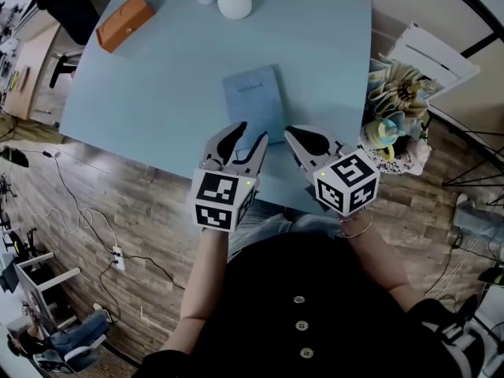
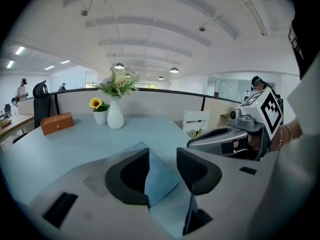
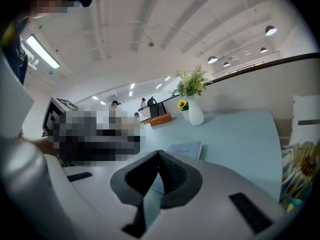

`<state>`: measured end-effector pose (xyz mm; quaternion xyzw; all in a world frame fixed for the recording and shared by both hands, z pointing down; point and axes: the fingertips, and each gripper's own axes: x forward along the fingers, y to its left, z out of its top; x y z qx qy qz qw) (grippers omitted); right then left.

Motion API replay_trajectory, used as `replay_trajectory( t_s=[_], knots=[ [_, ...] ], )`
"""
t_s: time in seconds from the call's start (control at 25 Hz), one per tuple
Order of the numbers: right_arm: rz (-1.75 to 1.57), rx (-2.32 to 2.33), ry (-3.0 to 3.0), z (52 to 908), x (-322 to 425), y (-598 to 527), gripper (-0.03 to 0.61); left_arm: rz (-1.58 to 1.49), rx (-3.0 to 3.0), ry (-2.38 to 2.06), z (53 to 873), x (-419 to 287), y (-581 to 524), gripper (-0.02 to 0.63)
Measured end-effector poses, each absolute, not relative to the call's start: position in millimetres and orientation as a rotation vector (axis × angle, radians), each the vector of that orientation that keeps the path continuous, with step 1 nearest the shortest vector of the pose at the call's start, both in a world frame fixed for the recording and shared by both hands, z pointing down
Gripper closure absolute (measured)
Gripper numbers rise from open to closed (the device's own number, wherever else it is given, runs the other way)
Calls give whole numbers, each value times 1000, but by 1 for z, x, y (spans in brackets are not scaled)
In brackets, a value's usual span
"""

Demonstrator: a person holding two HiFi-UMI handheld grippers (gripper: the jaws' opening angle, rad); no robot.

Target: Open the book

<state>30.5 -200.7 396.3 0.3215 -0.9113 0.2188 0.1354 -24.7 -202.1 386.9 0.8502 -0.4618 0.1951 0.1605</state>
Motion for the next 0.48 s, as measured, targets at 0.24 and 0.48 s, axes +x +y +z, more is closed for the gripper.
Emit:
replay_trajectory(
  t_s=[0.24, 0.48],
  knots=[
    [651, 983, -2633, 394, 29, -203, 577, 549, 2463, -1281, 382, -26, -208, 442],
    [667, 1046, -2596, 396, 37, -208, 576, 538, 2490, -1247, 374, -27, -208, 453]
  ],
)
